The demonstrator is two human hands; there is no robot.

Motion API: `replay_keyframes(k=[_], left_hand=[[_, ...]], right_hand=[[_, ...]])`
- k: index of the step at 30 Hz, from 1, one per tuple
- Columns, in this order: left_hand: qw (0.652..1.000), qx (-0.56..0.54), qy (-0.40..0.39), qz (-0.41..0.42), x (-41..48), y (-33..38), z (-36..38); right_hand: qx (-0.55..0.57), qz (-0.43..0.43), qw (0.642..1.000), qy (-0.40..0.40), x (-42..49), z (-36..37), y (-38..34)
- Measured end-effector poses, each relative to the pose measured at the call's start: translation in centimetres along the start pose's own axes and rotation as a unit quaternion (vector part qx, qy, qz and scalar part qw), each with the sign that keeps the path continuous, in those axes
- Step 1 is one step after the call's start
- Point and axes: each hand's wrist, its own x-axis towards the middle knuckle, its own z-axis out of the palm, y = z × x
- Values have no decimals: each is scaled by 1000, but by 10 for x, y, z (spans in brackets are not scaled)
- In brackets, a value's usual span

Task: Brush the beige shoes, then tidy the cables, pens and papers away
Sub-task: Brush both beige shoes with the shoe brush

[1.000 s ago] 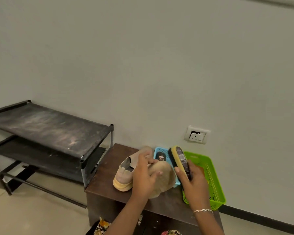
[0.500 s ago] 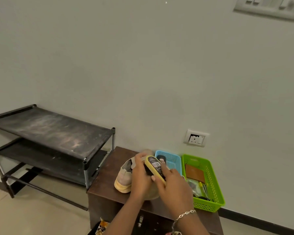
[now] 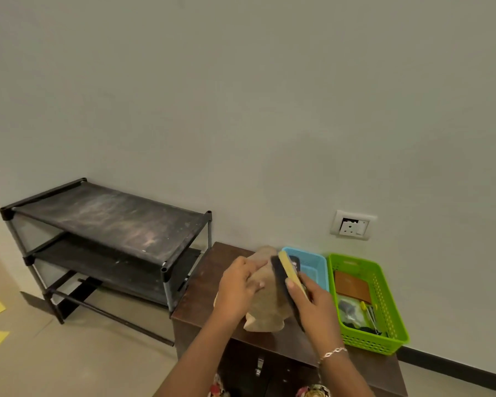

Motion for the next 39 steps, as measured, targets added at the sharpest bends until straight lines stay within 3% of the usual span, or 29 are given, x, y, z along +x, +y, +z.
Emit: replay_keyframes(k=[3,8,10,13,15,17,21,23,29,35,39], left_hand=[[1000,18,7,14,2,0,-4],[998,56,26,13,8,-13,-21],[995,95,2,27,8,-14,-23],[979,189,-39,57,10,-12,-21],[977,204,-30,56,12,-12,-20],[977,208,-16,51,14,-15,-21],[981,182,-14,64,18,-26,-25],[986,153,-20,63,17,-29,-26],[995,99,-7,26,14,-33,-29],[998,59,5,-21,13,-52,-46],[996,85,-13,12,14,-55,-49]], right_hand=[[-104,-55,993,15,-5,16,-10],[31,130,991,31,-2,24,48],[79,159,983,47,-3,32,53],[87,83,992,49,-2,45,37],[31,-13,999,38,-6,50,22],[-3,-51,997,53,-7,57,24],[98,130,986,44,2,60,69],[129,166,976,45,0,62,73],[87,-53,993,64,-13,79,34],[182,126,975,14,7,92,109],[198,138,970,27,12,101,113]])
